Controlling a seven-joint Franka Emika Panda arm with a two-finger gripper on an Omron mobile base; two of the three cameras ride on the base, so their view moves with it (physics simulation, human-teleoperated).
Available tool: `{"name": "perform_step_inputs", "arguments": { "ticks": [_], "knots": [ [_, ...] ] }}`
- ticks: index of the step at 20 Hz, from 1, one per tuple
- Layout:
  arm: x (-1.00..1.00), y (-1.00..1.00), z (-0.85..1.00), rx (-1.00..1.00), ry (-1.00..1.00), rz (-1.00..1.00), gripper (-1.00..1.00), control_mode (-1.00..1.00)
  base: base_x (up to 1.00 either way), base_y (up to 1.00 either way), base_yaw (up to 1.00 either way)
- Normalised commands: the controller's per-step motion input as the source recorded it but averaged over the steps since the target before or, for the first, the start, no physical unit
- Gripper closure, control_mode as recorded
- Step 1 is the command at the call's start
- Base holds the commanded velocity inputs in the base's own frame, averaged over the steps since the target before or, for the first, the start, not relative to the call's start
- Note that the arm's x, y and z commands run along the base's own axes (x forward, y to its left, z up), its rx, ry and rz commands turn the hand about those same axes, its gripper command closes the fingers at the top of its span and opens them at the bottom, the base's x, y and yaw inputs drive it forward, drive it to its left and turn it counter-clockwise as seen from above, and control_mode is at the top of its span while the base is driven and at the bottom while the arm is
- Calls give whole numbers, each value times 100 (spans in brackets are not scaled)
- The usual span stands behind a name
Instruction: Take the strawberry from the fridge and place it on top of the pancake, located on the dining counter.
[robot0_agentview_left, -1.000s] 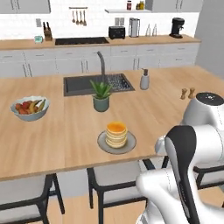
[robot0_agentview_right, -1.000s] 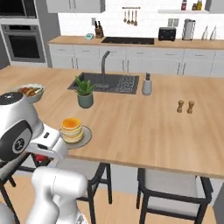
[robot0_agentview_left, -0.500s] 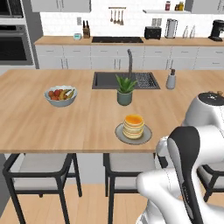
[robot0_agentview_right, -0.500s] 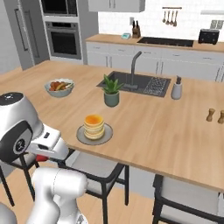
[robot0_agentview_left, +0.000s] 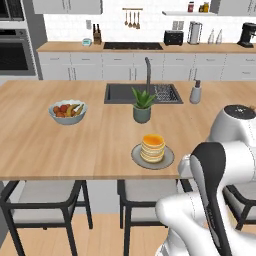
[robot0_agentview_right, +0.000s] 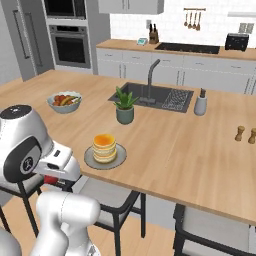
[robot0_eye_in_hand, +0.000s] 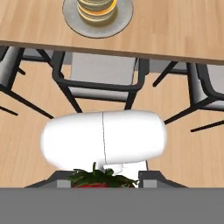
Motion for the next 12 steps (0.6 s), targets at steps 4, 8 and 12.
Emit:
{"name": "perform_step_inputs", "arguments": {
  "ticks": [4,8,12],
  "knots": [
    [100,0,-16,4,15,0,100,-100,0,0,0],
    [100,-15,-1,11,22,0,100,-100,0,0,0],
    [100,-2,-2,2,27,0,100,-100,0,0,0]
  ]
}}
